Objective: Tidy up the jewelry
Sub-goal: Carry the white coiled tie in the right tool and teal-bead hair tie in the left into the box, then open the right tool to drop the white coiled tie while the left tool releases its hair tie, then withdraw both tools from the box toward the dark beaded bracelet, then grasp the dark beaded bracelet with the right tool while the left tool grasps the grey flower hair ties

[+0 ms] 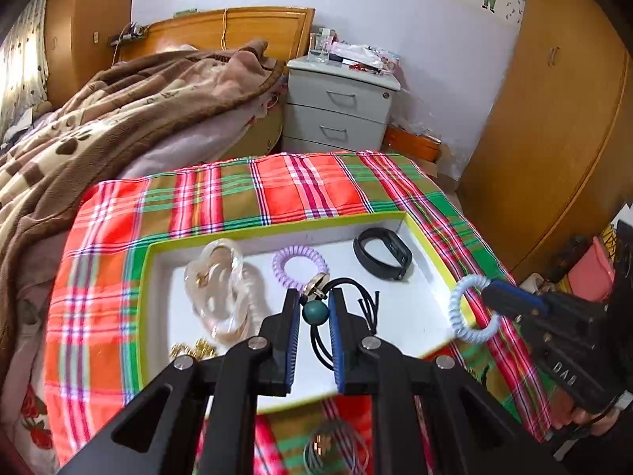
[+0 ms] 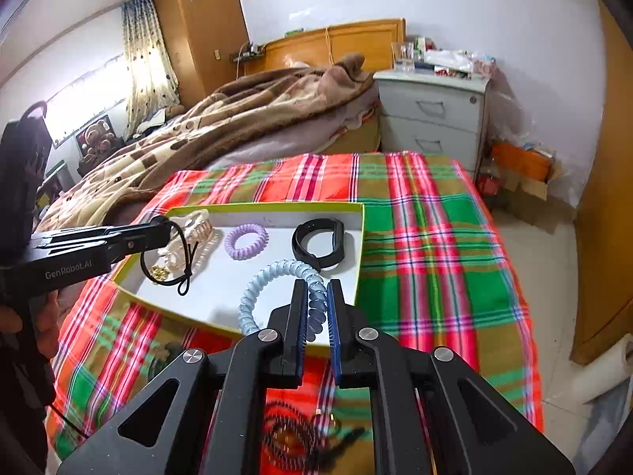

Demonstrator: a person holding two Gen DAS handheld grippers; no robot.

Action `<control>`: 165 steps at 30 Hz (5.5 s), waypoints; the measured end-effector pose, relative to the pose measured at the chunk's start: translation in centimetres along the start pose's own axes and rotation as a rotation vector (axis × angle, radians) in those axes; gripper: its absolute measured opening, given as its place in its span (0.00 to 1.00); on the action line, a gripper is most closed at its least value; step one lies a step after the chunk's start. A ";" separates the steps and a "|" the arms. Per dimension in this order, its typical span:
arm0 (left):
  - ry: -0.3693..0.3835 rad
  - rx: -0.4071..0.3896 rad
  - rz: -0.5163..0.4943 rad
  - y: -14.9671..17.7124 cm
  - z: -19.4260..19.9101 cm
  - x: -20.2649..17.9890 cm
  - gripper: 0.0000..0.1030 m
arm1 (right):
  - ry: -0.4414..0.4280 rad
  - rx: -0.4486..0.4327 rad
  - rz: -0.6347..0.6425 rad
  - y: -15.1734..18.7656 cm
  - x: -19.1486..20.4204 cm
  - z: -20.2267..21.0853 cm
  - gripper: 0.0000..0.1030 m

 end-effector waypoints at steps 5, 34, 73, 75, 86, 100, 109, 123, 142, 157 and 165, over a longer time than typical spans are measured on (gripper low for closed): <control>0.018 0.025 -0.003 -0.5 -2.6 -0.1 0.15 | 0.008 0.037 -0.002 0.3 -0.2 -2.3 0.09; -0.002 0.137 -0.043 1.2 -9.7 -0.8 0.15 | 0.038 0.148 0.141 2.1 0.8 -7.1 0.09; -0.026 0.058 -0.033 0.5 -3.9 -1.3 0.41 | 0.050 0.068 0.121 0.9 1.8 -3.9 0.24; -0.023 0.041 -0.023 0.7 -2.7 -1.3 0.41 | 0.051 0.057 0.116 0.8 1.9 -3.2 0.24; -0.057 0.000 0.020 3.1 2.8 -0.4 0.41 | 0.039 -0.006 0.082 1.0 2.2 1.0 0.25; -0.031 -0.014 0.126 7.8 7.1 1.3 0.42 | 0.059 0.041 0.038 4.9 -1.4 5.2 0.25; -0.039 -0.001 0.161 10.0 8.0 2.6 0.42 | 0.007 0.120 -0.053 8.3 -1.0 5.6 0.25; -0.035 0.012 0.180 10.9 8.1 3.6 0.42 | 0.072 0.157 -0.054 9.1 0.6 4.0 0.47; -0.031 0.027 0.179 11.1 7.7 3.3 0.42 | 0.141 0.140 -0.030 9.6 0.8 4.6 0.19; -0.026 0.056 0.157 11.2 6.7 2.4 0.42 | 0.050 -0.005 -0.076 6.6 0.6 7.8 0.14; 0.000 0.084 0.120 10.8 5.1 1.3 0.42 | 0.042 -0.079 -0.102 4.4 -0.1 9.4 0.14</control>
Point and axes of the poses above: each gripper's, at about its wrist camera, not at the fingertips, and z roughly against the way its jaws point, x to its left, y to its underside, the point moved 6 cm from there along -z, roughly the way its jaws point, and after that the axes turned 15 degrees about -x, right-handed, at the moved point
